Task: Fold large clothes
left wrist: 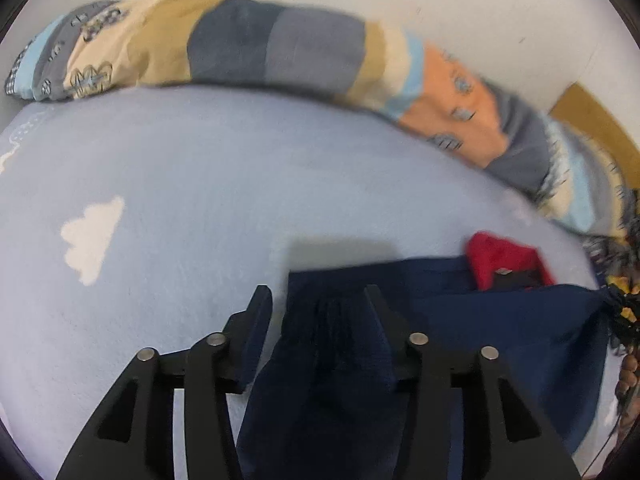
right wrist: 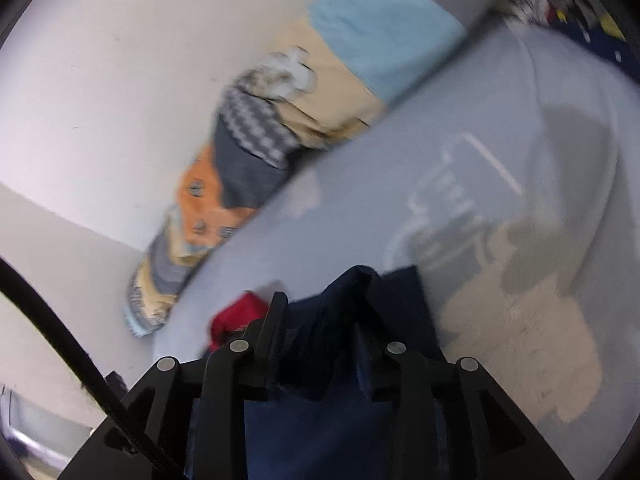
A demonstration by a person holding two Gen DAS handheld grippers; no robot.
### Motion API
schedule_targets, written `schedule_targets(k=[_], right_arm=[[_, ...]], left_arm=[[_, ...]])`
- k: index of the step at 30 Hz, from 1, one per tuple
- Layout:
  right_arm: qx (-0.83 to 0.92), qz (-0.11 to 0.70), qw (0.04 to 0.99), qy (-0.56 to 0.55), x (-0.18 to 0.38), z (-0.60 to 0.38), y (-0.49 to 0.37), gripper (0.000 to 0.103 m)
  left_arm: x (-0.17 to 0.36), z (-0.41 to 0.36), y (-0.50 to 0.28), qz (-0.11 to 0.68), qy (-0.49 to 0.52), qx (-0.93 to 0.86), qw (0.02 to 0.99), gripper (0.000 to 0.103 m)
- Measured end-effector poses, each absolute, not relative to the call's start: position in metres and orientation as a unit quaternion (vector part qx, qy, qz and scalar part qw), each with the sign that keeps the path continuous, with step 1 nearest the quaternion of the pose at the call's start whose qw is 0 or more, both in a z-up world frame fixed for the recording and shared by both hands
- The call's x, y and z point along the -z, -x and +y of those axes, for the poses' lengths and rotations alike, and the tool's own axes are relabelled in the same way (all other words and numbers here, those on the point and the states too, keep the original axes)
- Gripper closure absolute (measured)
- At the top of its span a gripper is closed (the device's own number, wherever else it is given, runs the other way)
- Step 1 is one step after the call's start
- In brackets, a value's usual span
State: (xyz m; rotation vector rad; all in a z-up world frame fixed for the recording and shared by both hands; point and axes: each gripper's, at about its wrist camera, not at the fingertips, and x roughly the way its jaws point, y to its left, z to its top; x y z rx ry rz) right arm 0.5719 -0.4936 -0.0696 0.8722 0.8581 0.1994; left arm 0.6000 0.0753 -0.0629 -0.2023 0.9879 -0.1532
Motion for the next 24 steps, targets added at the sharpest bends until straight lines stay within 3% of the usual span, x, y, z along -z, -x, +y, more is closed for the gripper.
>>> schedule_targets(k=[3, 5, 7, 11, 16, 18, 19, 22, 24], right_arm=[[-0.11, 0.386, 0.811, -0.427, 0.055, -0.496, -0.564, 0.054], [-0.121, 0.375, 0.78, -0.487, 0.058, -0.504, -0.56, 0.034], [-0.108, 0.374, 0.754, -0.529, 0.063, -0.51, -0.555, 0.022], [-0.09, 0.355, 0.792, -0.489, 0.045, -0.516, -0.538, 0.022], [-0.077, 0.466, 0.829, -0.3, 0.048, -0.504, -0.505, 0.022], [-0.1, 0.492, 0.827, -0.253, 0.06, -0.497, -0.483, 0.023], [-0.111, 0.504, 0.822, -0.241, 0.068, -0.494, -0.471, 0.029], [-0.139, 0.536, 0.801, -0.228, 0.099, -0.485, -0.44, 0.067], [-0.156, 0.529, 0.804, -0.221, 0.112, -0.479, -0.426, 0.073]], left_arm=[[0.044, 0.074, -0.591, 0.456, 0.102, 0.089, 0.88, 0.053], [0.038, 0.069, -0.586, 0.45, 0.097, 0.094, 0.883, 0.053], [0.034, 0.065, -0.583, 0.45, 0.098, 0.1, 0.882, 0.053], [0.026, 0.055, -0.565, 0.447, 0.096, 0.132, 0.879, 0.053], [0.019, 0.052, -0.528, 0.459, 0.08, 0.18, 0.866, 0.047], [0.019, 0.057, -0.514, 0.471, 0.082, 0.183, 0.859, 0.043], [0.019, 0.062, -0.505, 0.479, 0.086, 0.184, 0.854, 0.04], [0.024, 0.073, -0.487, 0.497, 0.082, 0.174, 0.846, 0.037], [0.03, 0.08, -0.476, 0.513, 0.08, 0.163, 0.839, 0.037]])
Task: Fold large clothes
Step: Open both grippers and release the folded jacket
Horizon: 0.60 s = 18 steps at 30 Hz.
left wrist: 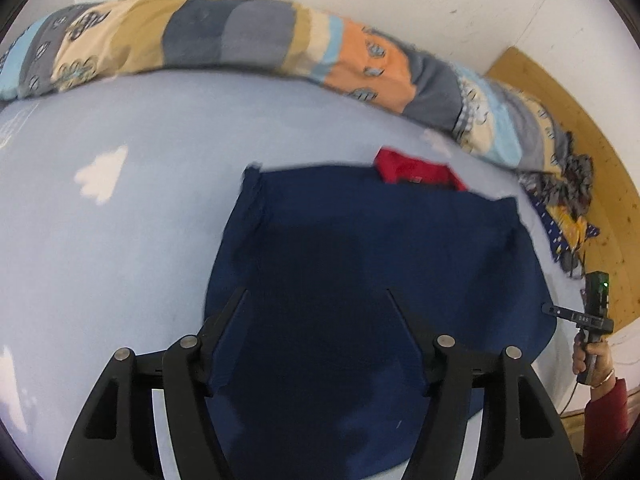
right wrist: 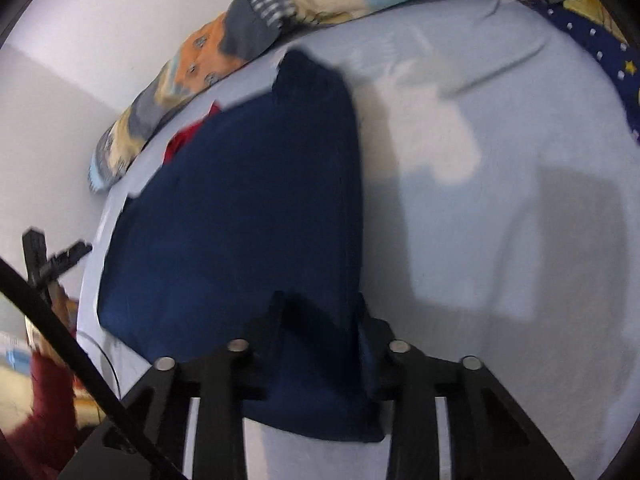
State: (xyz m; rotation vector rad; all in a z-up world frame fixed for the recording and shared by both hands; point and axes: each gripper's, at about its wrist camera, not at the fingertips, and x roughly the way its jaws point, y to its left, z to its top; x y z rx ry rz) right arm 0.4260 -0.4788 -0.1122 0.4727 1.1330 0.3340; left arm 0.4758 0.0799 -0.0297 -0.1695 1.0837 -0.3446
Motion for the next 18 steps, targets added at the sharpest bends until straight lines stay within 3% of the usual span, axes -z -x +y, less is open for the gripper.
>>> schedule_targets(k=[2, 4, 9, 15, 18], right_arm=[[-0.152, 0.515, 0.813, -0.227, 0.112, -0.481, -0.419, 0.092], [-0.133, 0.508, 0.825, -0.208, 0.101, -0.482, -0.411, 0.097], [-0.087, 0.528, 0.824, -0.185, 0.1, -0.487, -0.392, 0.096], [-0.066, 0.465, 0.882, -0.044, 0.045, -0.441, -0.406, 0.093], [-0.101, 0.466, 0.879, -0.025, 0.044, -0.405, -0.44, 0.093]], left_arm=[[0.033, 0.086, -0.468, 0.523, 0.085, 0.149, 0.835, 0.037], [0.036, 0.092, -0.455, 0.527, 0.096, 0.147, 0.831, 0.037], [0.047, 0.094, -0.441, 0.539, 0.089, 0.138, 0.826, 0.037], [0.047, 0.071, -0.443, 0.527, 0.074, 0.15, 0.833, 0.036], [0.056, 0.051, -0.446, 0.523, 0.034, 0.144, 0.839, 0.03]])
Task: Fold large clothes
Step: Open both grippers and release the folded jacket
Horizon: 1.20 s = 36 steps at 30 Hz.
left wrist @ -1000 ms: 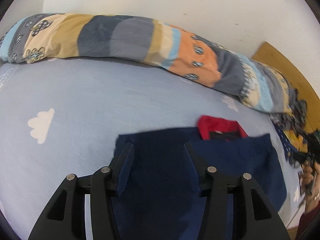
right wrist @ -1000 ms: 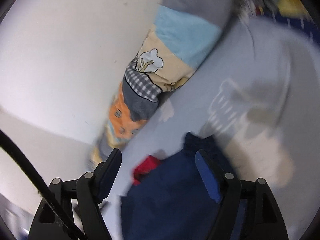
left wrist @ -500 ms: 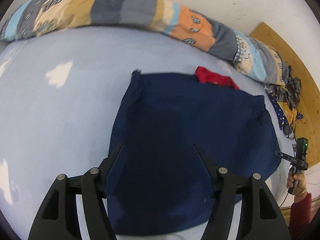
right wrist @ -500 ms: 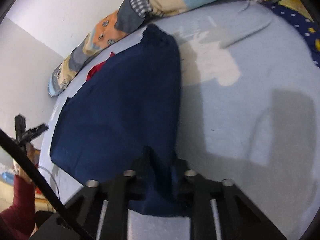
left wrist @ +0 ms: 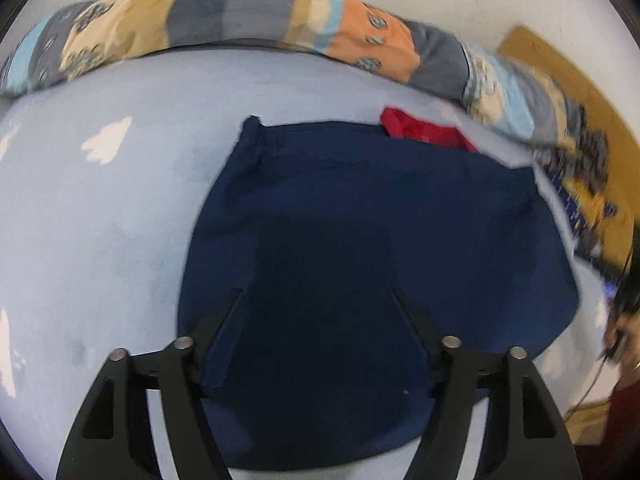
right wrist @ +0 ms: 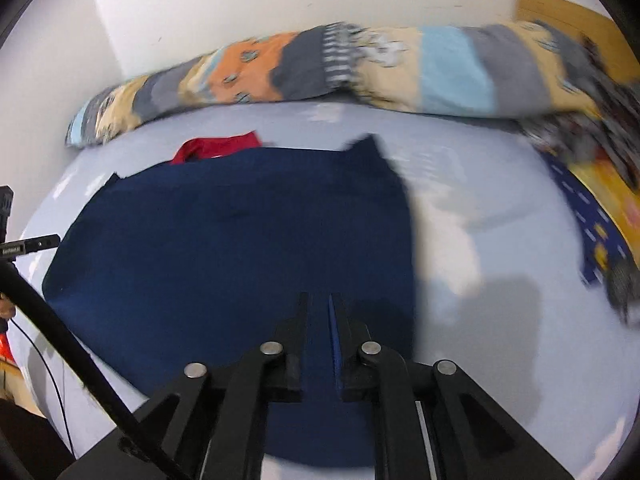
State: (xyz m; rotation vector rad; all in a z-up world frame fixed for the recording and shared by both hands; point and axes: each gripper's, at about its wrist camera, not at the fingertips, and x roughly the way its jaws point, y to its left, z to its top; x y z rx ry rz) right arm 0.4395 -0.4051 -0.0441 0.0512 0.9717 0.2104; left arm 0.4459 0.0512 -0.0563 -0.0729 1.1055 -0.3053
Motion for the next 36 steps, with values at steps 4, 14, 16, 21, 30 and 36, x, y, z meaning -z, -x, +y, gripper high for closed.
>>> schedule_targets(k=[4, 14, 16, 21, 30, 36], right_arm=[[-0.11, 0.516, 0.849, -0.012, 0.088, -0.381, -0.481, 0.091], [-0.091, 0.482, 0.871, -0.028, 0.045, -0.376, -0.525, 0.083], [-0.088, 0.488, 0.868, -0.034, 0.059, -0.38, -0.551, 0.083], [-0.024, 0.535, 0.839, -0.096, 0.113, -0.441, -0.574, 0.103], [-0.103, 0.492, 0.864, -0.002, 0.074, -0.382, -0.508, 0.086], [-0.09, 0.547, 0.832, -0.027, 0.096, -0.399, -0.475, 0.085]], left_arm=[[0.094, 0.039, -0.444, 0.543, -0.026, 0.136, 0.828, 0.03], [0.036, 0.001, -0.499, 0.48, -0.023, 0.155, 0.863, 0.023], [0.053, -0.004, -0.535, 0.496, -0.011, 0.14, 0.857, 0.022], [0.108, 0.016, -0.575, 0.545, 0.007, 0.062, 0.836, 0.023], [0.069, -0.008, -0.509, 0.502, 0.013, 0.152, 0.851, 0.022], [0.098, -0.013, -0.476, 0.52, -0.052, 0.121, 0.844, 0.022]])
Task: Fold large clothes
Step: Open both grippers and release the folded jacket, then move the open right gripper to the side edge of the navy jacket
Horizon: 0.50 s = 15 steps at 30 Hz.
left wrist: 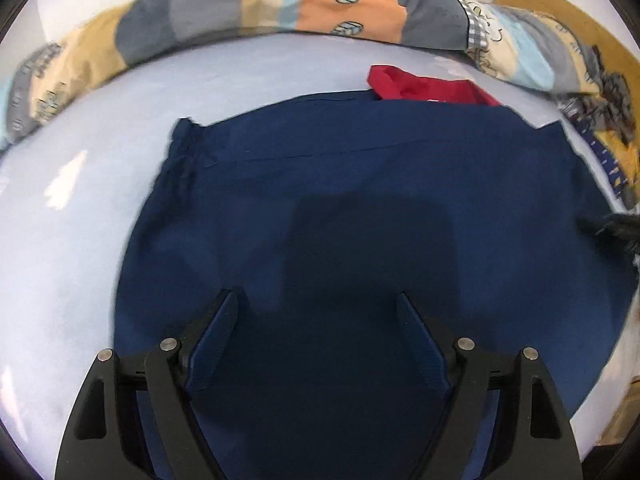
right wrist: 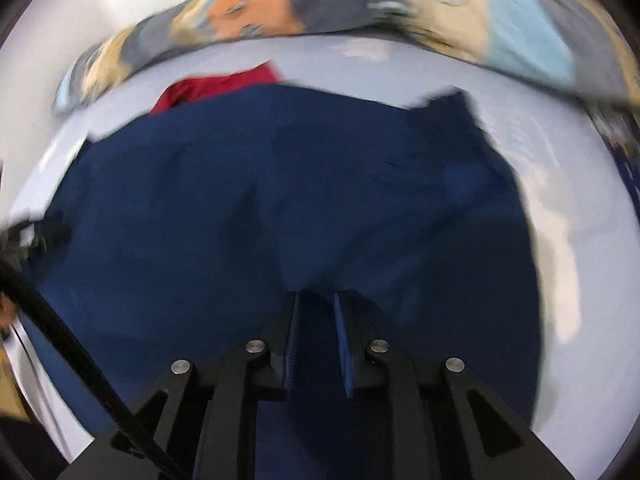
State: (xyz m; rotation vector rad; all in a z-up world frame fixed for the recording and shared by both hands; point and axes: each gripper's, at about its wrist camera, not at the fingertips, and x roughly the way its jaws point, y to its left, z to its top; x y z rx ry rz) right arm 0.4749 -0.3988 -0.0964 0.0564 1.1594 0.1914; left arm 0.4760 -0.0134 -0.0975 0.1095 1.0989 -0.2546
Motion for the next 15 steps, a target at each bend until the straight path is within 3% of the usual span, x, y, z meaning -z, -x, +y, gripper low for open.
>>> schedule_targets(k=[7, 10, 15], right_arm=[[-0.146, 0.53, 0.835, 0.005, 0.053, -0.344, -0.406, 0.068], [-0.142, 0.559, 0.817, 0.022, 0.08, -0.332, -0.391, 0.066], [-0.124, 0.554, 0.821, -0.058, 0.057, -0.371, -0.369, 0.064]], left_arm=[[0.076, -0.006, -0.417, 0.519, -0.025, 0.129, 0.845, 0.022], [0.1, 0.001, -0.409, 0.547, -0.043, 0.101, 0.83, 0.022], [0.068, 0.021, -0.389, 0.52, 0.022, 0.097, 0.848, 0.022]])
